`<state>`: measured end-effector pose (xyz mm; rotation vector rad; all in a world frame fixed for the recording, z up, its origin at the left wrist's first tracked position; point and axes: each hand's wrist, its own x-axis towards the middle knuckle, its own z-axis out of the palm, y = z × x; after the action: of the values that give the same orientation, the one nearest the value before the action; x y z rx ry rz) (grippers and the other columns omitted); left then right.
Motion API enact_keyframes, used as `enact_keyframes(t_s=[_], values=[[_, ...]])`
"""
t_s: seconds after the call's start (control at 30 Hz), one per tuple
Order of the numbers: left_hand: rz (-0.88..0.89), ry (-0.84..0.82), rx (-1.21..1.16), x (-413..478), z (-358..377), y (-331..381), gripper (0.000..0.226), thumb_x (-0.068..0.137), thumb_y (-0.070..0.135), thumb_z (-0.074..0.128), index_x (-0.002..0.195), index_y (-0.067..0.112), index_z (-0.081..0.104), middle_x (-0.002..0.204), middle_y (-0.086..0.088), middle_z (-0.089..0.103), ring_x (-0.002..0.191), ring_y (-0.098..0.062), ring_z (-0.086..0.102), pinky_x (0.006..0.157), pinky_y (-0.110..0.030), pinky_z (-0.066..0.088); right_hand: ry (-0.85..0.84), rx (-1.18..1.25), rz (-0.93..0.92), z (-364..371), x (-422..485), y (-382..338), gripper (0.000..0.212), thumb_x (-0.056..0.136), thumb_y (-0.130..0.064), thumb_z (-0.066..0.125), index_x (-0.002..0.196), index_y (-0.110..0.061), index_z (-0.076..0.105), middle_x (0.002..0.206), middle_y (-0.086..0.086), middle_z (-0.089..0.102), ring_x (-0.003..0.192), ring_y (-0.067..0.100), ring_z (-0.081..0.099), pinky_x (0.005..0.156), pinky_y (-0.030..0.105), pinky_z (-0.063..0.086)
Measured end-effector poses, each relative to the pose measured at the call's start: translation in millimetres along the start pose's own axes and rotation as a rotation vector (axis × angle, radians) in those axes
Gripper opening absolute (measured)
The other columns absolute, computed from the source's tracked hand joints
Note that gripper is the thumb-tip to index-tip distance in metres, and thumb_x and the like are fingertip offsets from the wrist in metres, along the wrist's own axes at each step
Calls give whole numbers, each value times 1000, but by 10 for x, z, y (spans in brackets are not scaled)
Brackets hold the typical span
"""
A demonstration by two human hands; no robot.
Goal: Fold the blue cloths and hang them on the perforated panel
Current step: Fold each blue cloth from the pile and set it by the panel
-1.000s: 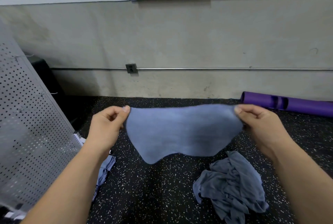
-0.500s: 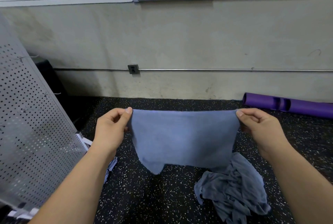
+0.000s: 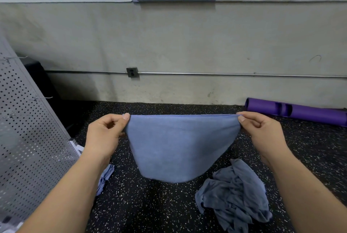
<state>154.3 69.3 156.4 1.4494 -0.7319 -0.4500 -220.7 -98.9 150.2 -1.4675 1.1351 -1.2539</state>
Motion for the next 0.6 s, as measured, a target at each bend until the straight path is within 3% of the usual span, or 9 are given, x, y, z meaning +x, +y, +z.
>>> enact_keyframes(t_s=[0.13, 0.33, 0.6], values=[[54, 16, 26, 6, 8, -15, 26, 98, 30, 76, 84, 9, 77, 68, 7, 67, 62, -7, 52, 61, -17, 49, 13, -128, -16, -2, 4, 25, 10, 100, -22, 75, 103, -29, 82, 87, 3, 82, 82, 33, 72, 95, 59, 58], [61, 67, 42, -19, 78, -41, 35, 103, 34, 71, 81, 7, 68, 71, -2, 57, 66, -15, 44, 65, -33, 39, 121, -250, -14, 97, 1, 45, 8, 98, -34, 75, 91, -37, 79, 80, -5, 79, 87, 27, 76, 89, 50, 63], [-152, 74, 3, -63, 142, -91, 40, 96, 36, 80, 78, 2, 70, 59, 3, 52, 53, -10, 43, 62, -31, 43, 99, -222, 102, 174, -40, 14, 6, 92, -31, 78, 88, -32, 82, 80, -14, 78, 89, 17, 74, 92, 53, 62]])
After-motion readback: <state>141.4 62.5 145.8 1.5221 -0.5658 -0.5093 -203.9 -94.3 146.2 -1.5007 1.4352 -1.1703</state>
